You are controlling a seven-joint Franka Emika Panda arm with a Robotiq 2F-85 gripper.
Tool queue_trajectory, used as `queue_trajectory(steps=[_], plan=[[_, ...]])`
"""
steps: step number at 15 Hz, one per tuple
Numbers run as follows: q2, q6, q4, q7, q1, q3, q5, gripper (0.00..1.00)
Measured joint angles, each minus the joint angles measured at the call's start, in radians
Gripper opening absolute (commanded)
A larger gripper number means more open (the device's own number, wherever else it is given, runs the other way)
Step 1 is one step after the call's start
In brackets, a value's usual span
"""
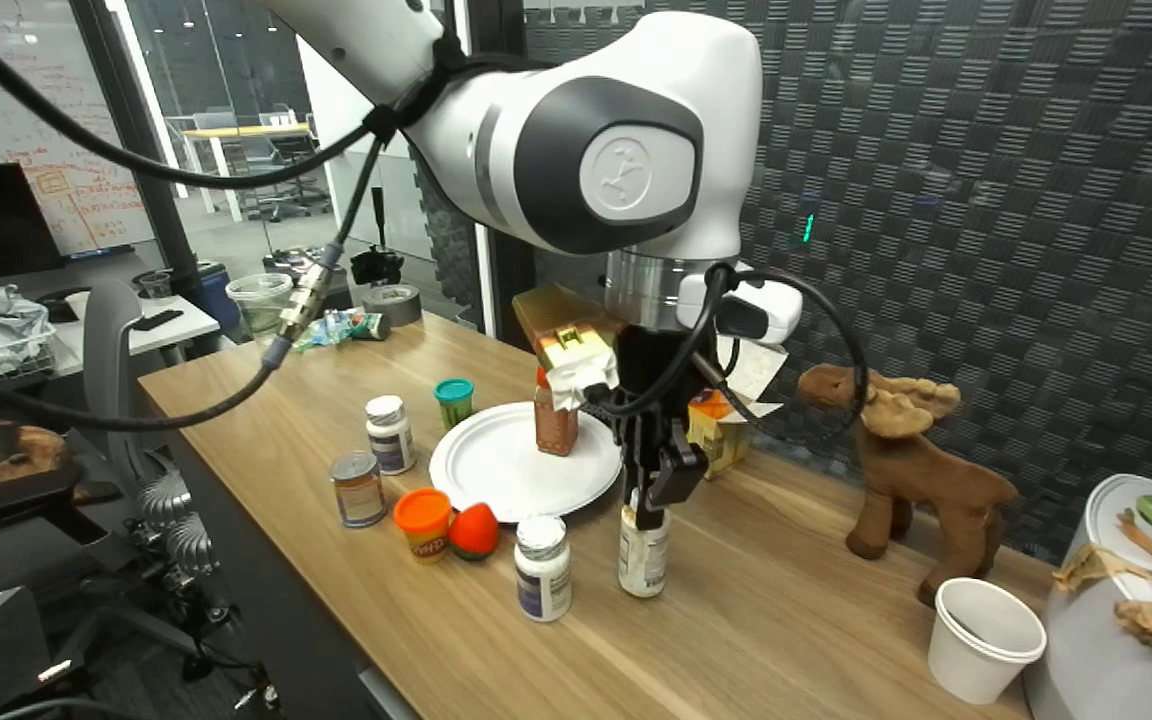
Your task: Put the bottles on the tray
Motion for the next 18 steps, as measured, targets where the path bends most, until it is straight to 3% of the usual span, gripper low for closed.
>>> queue_trajectory(steps=[7, 11, 18], plan=[[-0.088, 0.006, 0.001, 0.007, 0.055, 0.005, -0.095, 0.19], [-0.183, -0.037, -0.005, -0.01, 0.097, 0.067, -0.086, 0.18], [-0.158, -0.088, -0.081, -0.039, 0.128, 0.136, -0.062, 0.18]])
